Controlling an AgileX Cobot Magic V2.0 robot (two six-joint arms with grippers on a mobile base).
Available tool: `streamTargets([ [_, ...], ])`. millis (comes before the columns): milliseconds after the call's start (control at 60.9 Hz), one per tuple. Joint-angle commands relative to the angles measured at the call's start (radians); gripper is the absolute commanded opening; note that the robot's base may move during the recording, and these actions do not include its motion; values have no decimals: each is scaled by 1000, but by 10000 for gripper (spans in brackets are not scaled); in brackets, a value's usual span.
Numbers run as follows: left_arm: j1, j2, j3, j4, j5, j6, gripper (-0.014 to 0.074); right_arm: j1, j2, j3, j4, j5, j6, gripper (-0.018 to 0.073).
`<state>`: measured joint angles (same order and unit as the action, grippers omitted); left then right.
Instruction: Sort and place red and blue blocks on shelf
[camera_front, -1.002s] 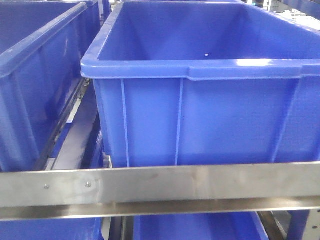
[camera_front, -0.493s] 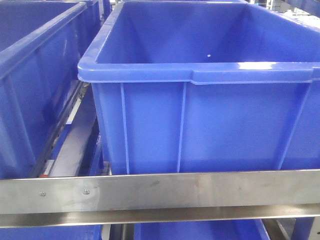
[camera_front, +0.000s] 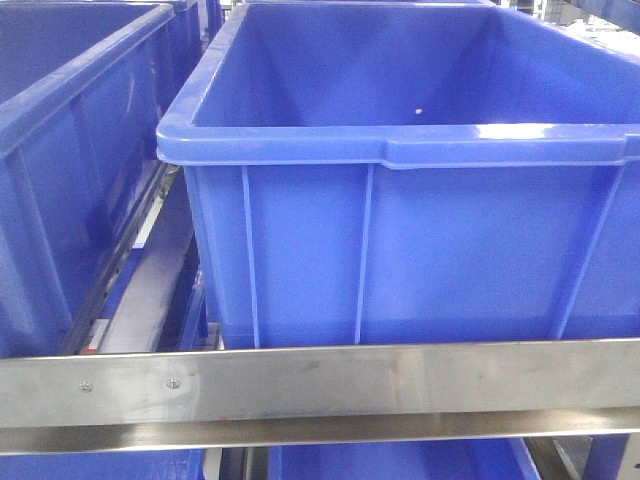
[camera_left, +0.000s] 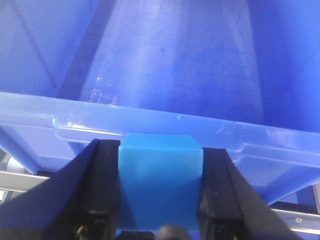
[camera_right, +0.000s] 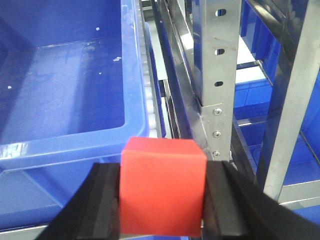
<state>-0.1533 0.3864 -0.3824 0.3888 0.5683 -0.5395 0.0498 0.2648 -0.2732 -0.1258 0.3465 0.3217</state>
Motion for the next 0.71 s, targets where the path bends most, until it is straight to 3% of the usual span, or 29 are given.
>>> streamTargets([
  [0,-2,6,-29,18,-76,-1,122,-5,7,-28,-14,-87,-8,52],
  [690,-2,6,-29,18,-76,-1,122,-5,7,-28,-14,-87,-8,52],
])
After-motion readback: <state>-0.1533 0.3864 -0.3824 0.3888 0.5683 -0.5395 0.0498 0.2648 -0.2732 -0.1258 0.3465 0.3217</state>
